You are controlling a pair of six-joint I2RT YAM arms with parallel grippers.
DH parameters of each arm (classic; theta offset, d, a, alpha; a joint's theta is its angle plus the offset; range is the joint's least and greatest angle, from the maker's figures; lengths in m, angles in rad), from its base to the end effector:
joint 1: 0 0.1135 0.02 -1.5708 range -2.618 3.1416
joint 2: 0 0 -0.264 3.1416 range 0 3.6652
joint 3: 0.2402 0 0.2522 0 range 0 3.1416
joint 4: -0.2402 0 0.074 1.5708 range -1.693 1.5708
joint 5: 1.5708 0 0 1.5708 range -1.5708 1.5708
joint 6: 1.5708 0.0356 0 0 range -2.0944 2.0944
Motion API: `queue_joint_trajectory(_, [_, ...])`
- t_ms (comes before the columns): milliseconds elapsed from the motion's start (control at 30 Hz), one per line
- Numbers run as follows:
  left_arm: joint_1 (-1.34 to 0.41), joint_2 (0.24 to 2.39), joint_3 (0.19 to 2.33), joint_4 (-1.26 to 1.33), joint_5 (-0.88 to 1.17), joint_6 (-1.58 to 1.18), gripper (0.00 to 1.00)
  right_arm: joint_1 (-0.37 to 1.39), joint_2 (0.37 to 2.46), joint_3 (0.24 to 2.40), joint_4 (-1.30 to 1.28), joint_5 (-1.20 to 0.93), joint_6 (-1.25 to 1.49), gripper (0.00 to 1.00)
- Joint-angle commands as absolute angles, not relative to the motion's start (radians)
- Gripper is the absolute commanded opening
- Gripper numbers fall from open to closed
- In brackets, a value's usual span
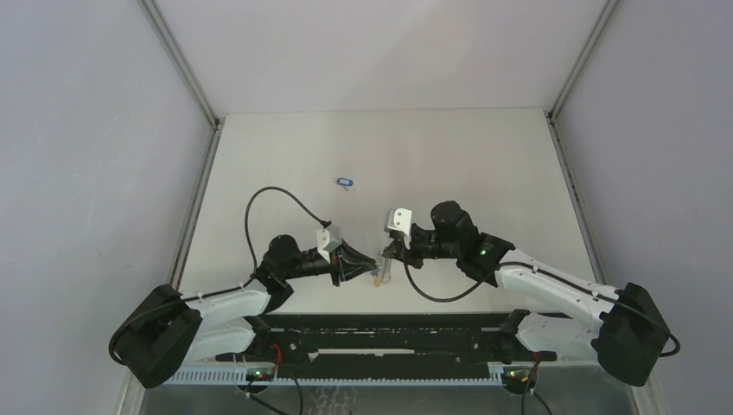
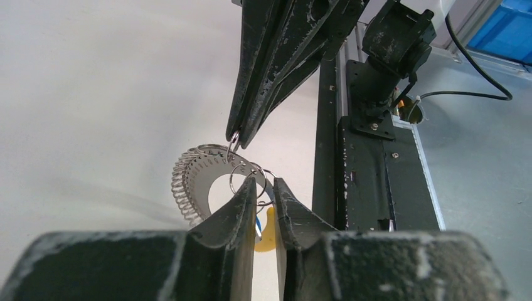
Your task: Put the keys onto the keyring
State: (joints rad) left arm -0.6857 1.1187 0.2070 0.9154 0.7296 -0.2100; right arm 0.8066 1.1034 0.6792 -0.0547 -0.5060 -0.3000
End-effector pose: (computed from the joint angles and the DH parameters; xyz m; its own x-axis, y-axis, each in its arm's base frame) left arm 0.1418 -0.1467 0.1944 -0.2031 -0.0346 -0.9785 0.9668 0.1510 -0.2060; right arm 0.1552 0.1869 0.2546 -0.0300 -0.4049 -0.9139 -0.9819 0.1832 -0.0489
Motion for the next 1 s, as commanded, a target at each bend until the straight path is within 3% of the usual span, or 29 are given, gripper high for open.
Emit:
queue_joint_trajectory(0, [-0.693, 1.117, 0.270, 0.961, 0.757, -0.220, 0.18, 0.802, 1.089, 0.686, 0.003, -0.511, -0.287, 0.00])
queue_joint_trajectory(167, [-0.707, 1.124, 0.289, 0.924, 0.781, -0.210, 0.17, 0.801, 1.091, 0.686, 0.005, -0.509, -0.282, 0.00])
queue_joint_trajectory(300, [-0.709, 1.095, 0.278, 0.906, 0.779, -0.196, 0.22, 0.799, 1.084, 0.686, 0.000, -0.516, -0.287, 0.00])
queue_joint_trajectory(567, [-0.707, 0.944, 0.290, 0.639, 0.632, -0.036, 0.30, 0.798, 1.075, 0.686, -0.006, -0.539, -0.293, 0.00])
queue_joint_trajectory(967, [-0.708, 0.990, 0.325, 0.677, 0.650, -0.020, 0.34, 0.798, 1.062, 0.677, 0.006, -0.569, -0.288, 0.00])
